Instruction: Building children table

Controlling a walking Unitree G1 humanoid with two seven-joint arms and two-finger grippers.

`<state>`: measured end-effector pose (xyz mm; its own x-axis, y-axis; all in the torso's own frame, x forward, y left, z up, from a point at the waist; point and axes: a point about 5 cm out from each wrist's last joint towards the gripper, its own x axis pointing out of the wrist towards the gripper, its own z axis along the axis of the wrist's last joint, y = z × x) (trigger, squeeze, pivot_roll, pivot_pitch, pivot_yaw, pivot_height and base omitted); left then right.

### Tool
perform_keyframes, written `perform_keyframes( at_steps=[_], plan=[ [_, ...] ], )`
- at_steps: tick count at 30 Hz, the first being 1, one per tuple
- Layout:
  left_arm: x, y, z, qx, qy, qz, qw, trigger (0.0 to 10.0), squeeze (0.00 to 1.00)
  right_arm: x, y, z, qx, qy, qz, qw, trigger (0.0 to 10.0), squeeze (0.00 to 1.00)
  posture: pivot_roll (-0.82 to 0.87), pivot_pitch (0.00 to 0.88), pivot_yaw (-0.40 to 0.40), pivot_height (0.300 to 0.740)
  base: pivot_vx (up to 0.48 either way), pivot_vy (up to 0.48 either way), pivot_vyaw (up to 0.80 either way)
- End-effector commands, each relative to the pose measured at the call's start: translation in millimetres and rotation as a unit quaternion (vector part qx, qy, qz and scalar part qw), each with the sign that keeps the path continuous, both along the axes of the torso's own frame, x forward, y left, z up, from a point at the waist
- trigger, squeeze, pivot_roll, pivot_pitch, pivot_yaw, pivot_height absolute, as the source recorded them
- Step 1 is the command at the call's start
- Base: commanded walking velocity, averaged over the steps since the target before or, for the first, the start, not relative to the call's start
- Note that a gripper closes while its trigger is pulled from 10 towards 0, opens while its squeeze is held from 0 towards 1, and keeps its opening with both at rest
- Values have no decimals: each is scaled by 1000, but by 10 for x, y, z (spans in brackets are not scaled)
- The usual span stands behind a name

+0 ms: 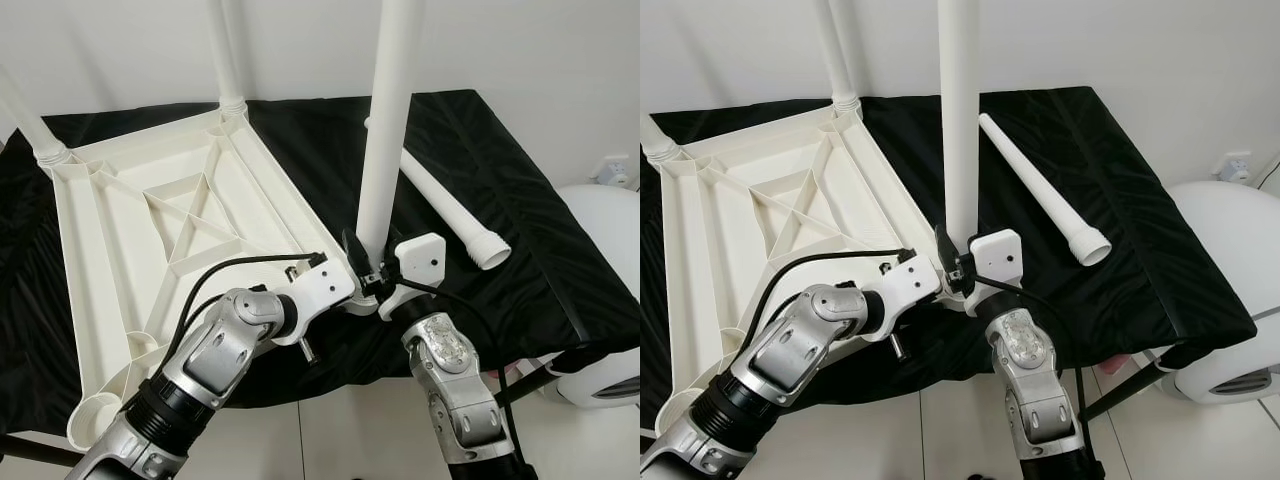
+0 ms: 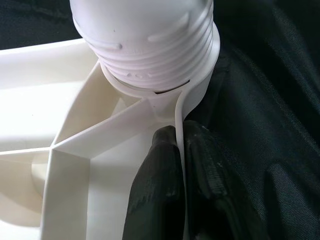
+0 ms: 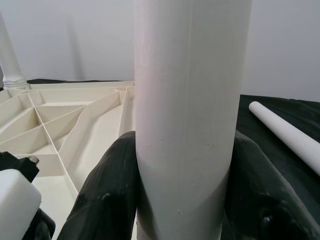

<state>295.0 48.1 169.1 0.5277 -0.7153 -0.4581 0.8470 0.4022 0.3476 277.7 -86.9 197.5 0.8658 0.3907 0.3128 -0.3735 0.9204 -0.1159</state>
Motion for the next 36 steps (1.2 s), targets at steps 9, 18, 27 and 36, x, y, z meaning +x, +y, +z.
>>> perform_keyframes(
  at_steps=[9,18,27,36],
  plan=[
    [32,-3,-58,17,-6,20,1000,10000,0,-19,231,70,11,7,55,998,10000,0,-95,179,43,740,0,0,0],
    [30,-12,-58,17,-6,19,1000,10000,0,-22,223,85,13,8,56,998,10000,0,-94,176,43,740,0,0,0],
    [36,-7,-54,17,-7,21,1000,10000,0,-93,203,39,6,7,67,998,10000,0,-96,177,42,740,0,0,0],
    [35,-6,-55,16,-7,21,1000,10000,0,-185,177,-36,1,17,72,997,10000,0,-100,180,43,740,0,0,0]
  ],
)
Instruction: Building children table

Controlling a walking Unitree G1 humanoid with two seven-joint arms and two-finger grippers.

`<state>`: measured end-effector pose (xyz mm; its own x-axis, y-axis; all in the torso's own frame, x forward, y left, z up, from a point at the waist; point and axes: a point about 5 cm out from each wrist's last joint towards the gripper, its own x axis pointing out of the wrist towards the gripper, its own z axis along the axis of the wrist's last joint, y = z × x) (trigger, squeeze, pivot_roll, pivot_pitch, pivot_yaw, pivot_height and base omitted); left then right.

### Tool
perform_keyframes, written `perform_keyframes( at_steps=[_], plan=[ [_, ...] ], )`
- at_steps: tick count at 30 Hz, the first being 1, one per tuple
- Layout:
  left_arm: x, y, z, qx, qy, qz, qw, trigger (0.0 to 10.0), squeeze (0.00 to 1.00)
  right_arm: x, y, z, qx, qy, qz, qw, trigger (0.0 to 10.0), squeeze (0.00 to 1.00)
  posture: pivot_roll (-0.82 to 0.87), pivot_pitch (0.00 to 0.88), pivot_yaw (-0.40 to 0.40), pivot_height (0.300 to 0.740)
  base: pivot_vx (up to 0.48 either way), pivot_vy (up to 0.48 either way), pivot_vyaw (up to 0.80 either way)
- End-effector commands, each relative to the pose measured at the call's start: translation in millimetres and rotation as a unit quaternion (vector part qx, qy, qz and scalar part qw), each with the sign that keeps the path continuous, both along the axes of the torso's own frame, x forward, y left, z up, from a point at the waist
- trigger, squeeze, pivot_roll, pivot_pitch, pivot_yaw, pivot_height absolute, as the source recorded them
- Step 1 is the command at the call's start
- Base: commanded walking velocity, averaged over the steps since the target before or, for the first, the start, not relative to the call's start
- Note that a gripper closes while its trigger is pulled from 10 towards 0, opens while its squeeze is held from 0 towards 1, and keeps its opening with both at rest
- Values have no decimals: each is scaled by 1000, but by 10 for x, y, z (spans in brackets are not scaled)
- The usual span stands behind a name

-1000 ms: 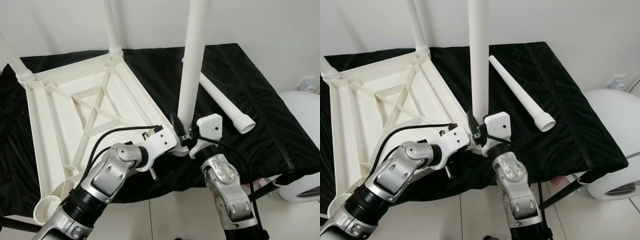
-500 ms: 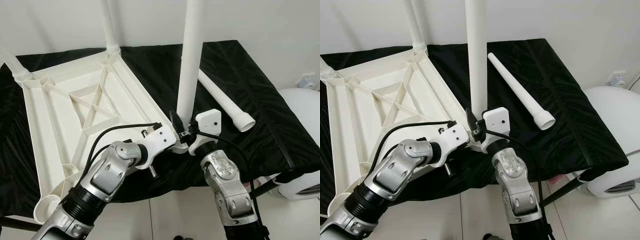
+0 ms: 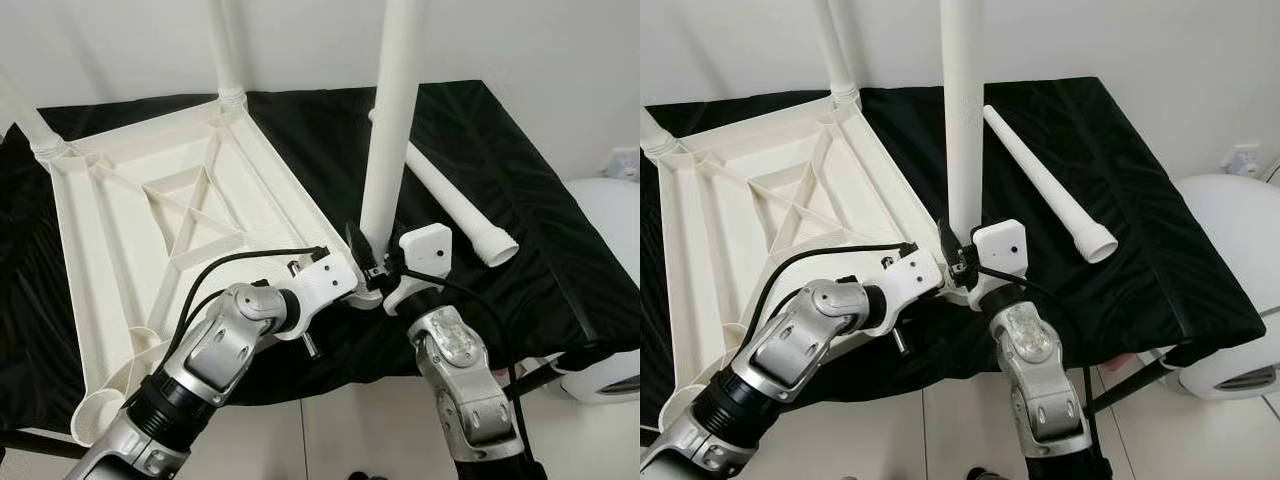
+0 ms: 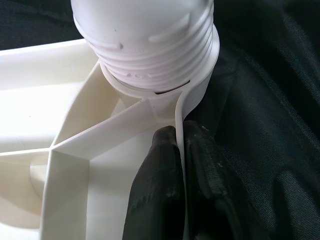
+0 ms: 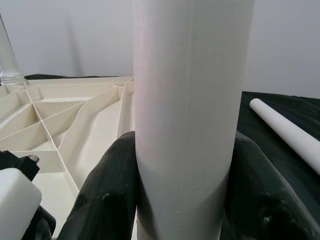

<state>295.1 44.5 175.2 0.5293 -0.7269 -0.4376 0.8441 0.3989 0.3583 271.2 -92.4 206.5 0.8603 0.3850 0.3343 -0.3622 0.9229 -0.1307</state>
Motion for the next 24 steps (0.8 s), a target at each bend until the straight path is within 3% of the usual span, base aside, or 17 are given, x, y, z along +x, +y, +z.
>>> perform_keyframes(
  at_steps=[1,8,24],
  plan=[
    [34,29,-115,23,3,26,999,10000,0,-120,232,-126,3,31,76,997,10000,0,-100,180,43,740,0,0,0],
    [43,37,-116,24,5,26,999,10000,0,-213,255,-166,-1,37,82,996,10000,0,-100,181,48,740,0,0,0],
    [29,28,-114,25,5,21,999,10000,0,-61,199,-175,5,43,70,997,10000,0,-95,175,52,740,0,0,0]
  ],
)
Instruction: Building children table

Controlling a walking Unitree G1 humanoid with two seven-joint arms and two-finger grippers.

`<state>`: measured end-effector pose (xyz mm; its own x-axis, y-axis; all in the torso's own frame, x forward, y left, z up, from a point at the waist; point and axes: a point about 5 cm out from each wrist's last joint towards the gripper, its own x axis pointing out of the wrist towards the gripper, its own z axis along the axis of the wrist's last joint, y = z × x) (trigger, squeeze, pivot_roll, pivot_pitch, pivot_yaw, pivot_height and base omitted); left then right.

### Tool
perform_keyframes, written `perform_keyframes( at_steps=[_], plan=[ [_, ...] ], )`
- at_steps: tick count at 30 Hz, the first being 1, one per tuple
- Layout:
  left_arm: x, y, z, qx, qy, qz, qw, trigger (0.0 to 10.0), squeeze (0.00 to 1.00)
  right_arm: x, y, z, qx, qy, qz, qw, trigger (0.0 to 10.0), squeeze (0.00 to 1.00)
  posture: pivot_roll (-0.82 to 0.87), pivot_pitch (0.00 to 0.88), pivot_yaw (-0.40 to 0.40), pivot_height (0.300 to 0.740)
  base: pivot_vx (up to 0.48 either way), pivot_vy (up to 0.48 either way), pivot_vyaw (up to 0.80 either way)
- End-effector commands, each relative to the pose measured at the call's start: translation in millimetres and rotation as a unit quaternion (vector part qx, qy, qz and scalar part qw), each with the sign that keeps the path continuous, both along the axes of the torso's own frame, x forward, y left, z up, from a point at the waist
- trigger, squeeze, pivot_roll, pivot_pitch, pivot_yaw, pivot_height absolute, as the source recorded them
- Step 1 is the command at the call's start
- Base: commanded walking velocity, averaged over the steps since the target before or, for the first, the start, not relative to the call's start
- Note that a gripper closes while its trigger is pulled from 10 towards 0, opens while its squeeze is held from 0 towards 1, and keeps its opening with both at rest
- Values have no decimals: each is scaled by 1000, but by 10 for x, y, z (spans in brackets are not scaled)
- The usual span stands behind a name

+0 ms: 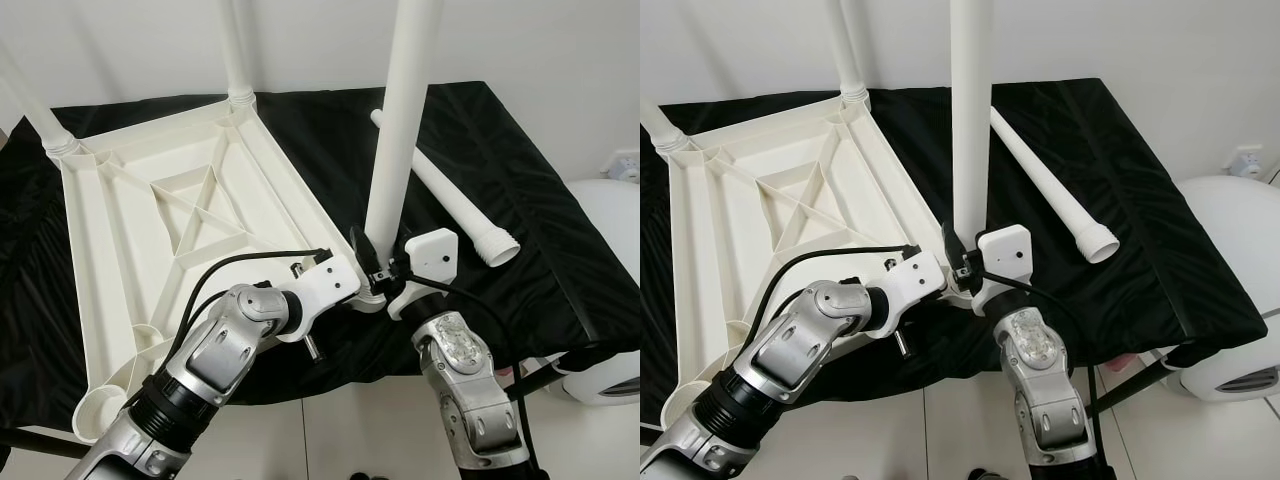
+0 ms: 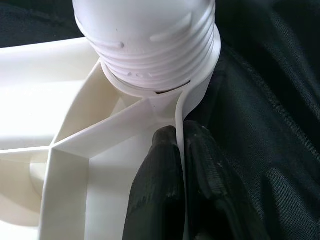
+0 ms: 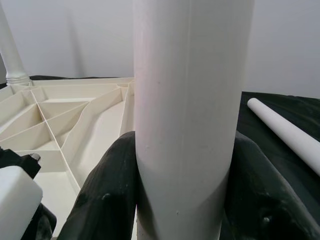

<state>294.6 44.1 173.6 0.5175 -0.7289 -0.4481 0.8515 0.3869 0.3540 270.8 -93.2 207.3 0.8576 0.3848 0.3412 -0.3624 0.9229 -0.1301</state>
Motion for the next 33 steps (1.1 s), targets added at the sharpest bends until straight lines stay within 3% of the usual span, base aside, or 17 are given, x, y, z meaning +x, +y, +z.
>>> perform_keyframes(
  at_steps=[1,4,5,10,11,15,16,17,18,33],
  plan=[
    [31,32,-98,21,1,26,999,10000,0,-49,201,-183,3,47,69,997,10000,0,-95,175,52,740,0,0,0],
    [27,30,-102,19,3,25,1000,10000,0,-33,191,-186,2,48,68,997,10000,0,-96,171,49,740,0,0,0],
    [25,27,-102,18,5,24,1000,10000,82,-29,188,-188,1,47,68,997,10000,0,-96,170,49,740,0,0,0],
    [23,23,-99,15,7,23,1000,10000,110,-22,185,-192,1,48,69,996,10000,0,-96,169,49,740,0,0,0],
    [18,20,-96,11,12,20,1000,10000,1000,-16,182,-197,1,50,70,996,10000,0,-97,167,49,740,0,0,0],
    [12,14,-86,11,9,16,1000,10000,1000,-2,174,-207,0,52,72,996,10000,0,-97,168,50,740,0,0,0],
    [15,14,-88,14,6,17,1000,10000,545,10,162,-214,0,55,74,996,10000,0,-98,169,51,740,0,0,0],
    [15,14,-88,14,6,17,1000,10000,545,10,162,-214,0,55,74,996,10000,0,-98,169,51,740,0,0,0],
    [18,15,-90,17,4,18,1000,10000,0,24,145,-219,-1,57,77,995,10000,0,-98,172,51,740,0,0,0],
    [52,72,-11,17,-7,22,1000,10000,0,229,-88,-154,-24,59,107,992,10000,0,-91,179,48,740,0,0,0]
  ],
)
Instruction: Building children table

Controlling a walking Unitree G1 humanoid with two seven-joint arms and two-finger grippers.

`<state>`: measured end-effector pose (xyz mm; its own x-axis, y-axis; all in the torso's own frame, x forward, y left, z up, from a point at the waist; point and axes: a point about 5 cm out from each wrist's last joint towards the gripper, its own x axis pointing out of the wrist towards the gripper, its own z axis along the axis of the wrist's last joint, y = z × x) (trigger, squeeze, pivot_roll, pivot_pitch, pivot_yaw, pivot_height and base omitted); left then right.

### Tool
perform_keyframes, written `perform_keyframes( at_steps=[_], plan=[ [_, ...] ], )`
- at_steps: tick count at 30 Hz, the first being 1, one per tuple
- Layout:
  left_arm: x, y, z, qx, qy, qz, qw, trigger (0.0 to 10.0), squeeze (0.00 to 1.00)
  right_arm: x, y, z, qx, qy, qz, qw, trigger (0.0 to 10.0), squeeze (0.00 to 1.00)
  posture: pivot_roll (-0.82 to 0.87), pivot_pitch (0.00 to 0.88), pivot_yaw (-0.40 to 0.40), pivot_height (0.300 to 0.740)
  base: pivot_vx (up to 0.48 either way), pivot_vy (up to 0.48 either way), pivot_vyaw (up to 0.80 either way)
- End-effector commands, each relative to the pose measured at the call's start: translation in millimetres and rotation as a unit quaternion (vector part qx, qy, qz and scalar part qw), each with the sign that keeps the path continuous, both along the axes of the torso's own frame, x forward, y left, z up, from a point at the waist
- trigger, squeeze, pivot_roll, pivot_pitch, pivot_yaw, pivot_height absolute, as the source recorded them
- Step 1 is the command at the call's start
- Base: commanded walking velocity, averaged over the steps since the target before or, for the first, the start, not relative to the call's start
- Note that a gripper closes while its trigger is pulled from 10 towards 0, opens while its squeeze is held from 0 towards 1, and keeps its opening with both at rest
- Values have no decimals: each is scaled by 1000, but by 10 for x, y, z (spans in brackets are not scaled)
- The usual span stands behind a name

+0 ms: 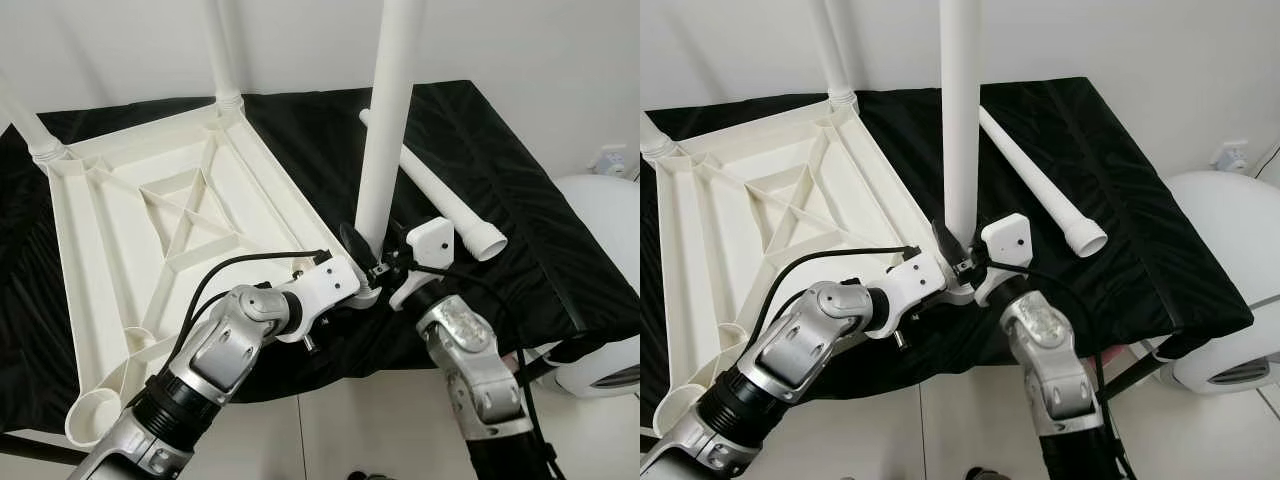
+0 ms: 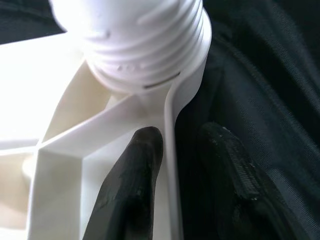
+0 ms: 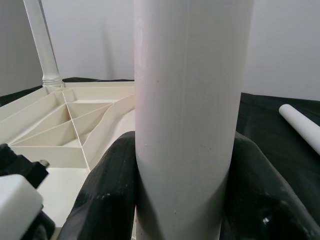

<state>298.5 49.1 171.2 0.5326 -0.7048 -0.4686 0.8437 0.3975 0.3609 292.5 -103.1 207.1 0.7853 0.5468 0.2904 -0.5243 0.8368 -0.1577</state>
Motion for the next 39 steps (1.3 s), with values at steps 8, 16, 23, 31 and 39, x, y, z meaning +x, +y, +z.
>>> perform_keyframes(
  at_steps=[8,16,23,31,39],
  plan=[
    [6,38,16,7,-10,10,1000,10000,0,99,-99,-104,-11,57,74,996,10000,0,-86,181,47,740,0,0,0],
    [1,55,-5,9,-7,12,1000,10000,0,133,-200,-86,-26,76,129,988,10000,0,-84,182,44,740,0,0,0],
    [-32,76,1,3,-2,1,1000,1725,0,224,-308,-39,-37,79,139,986,10000,0,-82,181,45,740,0,0,0],
    [-72,80,-4,1,5,-13,1000,0,0,265,-348,-23,-44,82,159,983,10000,0,-78,180,44,740,0,0,0],
    [-108,83,-17,8,5,-24,1000,0,0,304,-413,-3,-55,96,228,967,10000,0,-70,175,46,740,0,0,0]
  ],
)
